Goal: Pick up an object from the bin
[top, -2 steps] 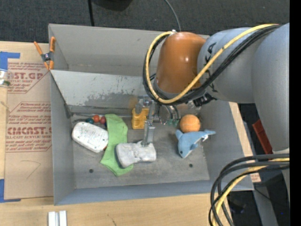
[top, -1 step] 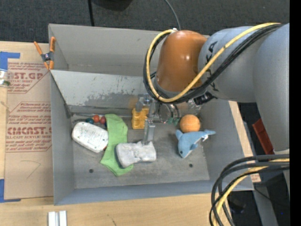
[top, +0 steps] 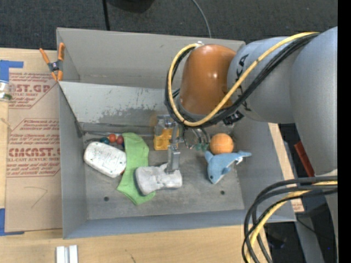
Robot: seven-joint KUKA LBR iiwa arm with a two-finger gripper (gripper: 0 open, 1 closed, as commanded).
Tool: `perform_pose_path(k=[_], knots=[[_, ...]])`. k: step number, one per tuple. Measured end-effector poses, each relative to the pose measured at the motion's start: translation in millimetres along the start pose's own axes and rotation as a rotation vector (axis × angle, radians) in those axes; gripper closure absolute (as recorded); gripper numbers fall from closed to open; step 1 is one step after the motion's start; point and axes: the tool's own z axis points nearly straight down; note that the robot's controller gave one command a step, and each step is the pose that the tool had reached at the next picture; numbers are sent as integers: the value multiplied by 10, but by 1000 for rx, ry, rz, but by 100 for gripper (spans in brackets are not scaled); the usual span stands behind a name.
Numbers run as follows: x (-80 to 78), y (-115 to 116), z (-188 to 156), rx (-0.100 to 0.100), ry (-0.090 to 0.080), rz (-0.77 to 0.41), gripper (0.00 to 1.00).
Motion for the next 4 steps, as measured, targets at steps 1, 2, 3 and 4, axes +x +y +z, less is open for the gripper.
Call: perform_pose_path(k=[1,2,3,4], knots=[[267,145,517,-2,6,-124,0],[221,398,700,3,12,-219,0],[260,640,680,-1,4,-353,0],[271,771,683,2,11,-408,0]])
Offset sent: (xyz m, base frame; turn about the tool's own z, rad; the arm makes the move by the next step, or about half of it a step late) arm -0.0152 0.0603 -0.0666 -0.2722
